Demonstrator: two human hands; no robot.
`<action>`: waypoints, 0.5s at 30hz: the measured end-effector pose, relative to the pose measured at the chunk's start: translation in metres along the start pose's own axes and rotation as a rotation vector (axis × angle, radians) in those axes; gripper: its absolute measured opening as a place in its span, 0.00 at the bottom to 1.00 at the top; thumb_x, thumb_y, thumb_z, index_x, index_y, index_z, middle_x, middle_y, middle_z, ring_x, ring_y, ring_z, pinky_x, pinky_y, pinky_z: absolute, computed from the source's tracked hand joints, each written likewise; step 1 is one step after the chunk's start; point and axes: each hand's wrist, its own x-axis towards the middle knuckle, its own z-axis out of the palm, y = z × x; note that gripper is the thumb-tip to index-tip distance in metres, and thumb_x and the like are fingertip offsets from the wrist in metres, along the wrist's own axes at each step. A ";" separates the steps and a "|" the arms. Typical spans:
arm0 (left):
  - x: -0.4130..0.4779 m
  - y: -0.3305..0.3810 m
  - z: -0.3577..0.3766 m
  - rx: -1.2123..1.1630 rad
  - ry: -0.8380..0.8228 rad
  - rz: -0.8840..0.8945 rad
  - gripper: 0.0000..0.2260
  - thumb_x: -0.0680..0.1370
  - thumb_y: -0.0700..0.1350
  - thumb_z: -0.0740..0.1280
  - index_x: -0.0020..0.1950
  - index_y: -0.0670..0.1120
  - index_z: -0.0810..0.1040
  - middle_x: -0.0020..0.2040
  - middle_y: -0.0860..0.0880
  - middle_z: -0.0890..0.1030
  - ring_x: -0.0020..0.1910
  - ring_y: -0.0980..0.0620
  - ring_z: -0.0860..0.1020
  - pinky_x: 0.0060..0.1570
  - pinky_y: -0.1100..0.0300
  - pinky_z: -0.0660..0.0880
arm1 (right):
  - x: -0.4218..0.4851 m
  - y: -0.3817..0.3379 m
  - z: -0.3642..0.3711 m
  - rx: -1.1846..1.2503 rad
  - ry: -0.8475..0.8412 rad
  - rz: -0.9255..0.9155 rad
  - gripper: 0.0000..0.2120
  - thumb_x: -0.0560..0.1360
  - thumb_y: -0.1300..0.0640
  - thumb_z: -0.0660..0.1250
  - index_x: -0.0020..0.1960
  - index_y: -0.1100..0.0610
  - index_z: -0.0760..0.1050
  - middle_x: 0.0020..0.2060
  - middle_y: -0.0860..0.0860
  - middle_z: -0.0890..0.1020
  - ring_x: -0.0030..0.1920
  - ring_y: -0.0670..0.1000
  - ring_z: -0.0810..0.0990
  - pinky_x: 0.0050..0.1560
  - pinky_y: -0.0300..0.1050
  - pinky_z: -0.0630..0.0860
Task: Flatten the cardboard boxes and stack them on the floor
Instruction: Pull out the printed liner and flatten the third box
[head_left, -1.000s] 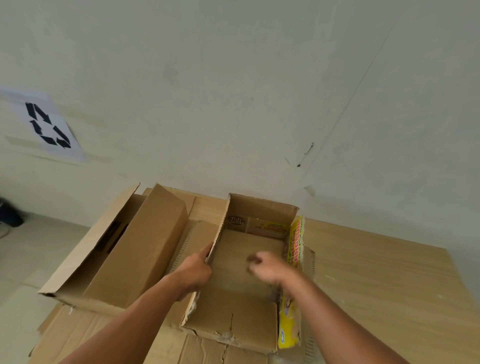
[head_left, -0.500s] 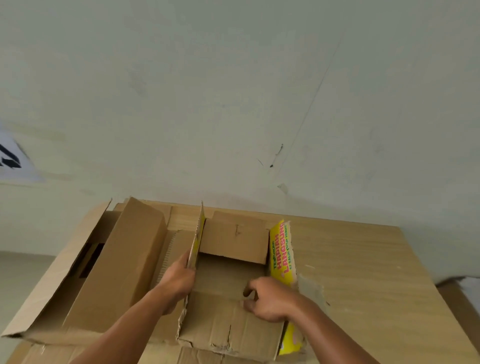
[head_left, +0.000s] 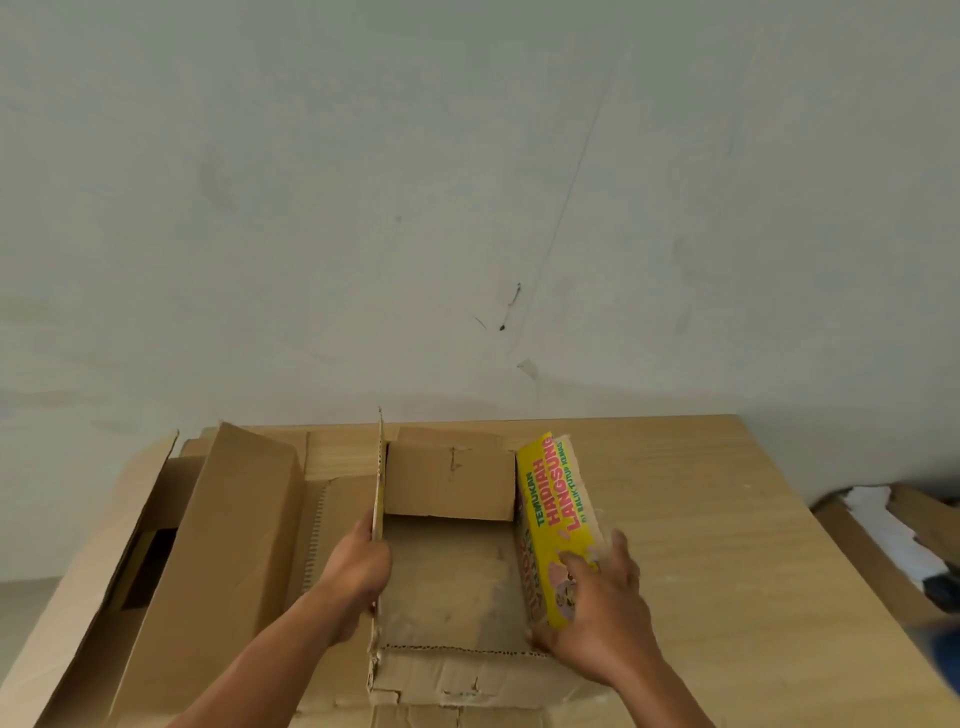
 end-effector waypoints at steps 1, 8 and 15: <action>-0.005 0.006 -0.001 -0.002 -0.010 0.016 0.28 0.80 0.39 0.52 0.78 0.61 0.60 0.64 0.50 0.77 0.54 0.46 0.78 0.50 0.45 0.81 | 0.000 0.003 0.000 0.067 -0.044 0.034 0.44 0.60 0.34 0.74 0.71 0.46 0.66 0.76 0.57 0.47 0.75 0.59 0.61 0.70 0.50 0.68; -0.035 0.063 -0.001 0.027 -0.192 0.204 0.21 0.81 0.38 0.59 0.73 0.54 0.70 0.68 0.50 0.76 0.67 0.47 0.72 0.69 0.48 0.69 | 0.008 0.029 -0.017 0.352 -0.042 -0.037 0.51 0.63 0.42 0.81 0.76 0.60 0.61 0.69 0.51 0.65 0.67 0.52 0.72 0.67 0.42 0.70; -0.068 0.114 0.021 0.100 -0.308 0.342 0.19 0.82 0.38 0.58 0.57 0.64 0.74 0.58 0.57 0.80 0.61 0.52 0.76 0.67 0.49 0.71 | 0.022 0.059 -0.017 0.661 -0.030 -0.051 0.67 0.50 0.32 0.80 0.80 0.56 0.55 0.73 0.46 0.63 0.72 0.48 0.66 0.70 0.41 0.66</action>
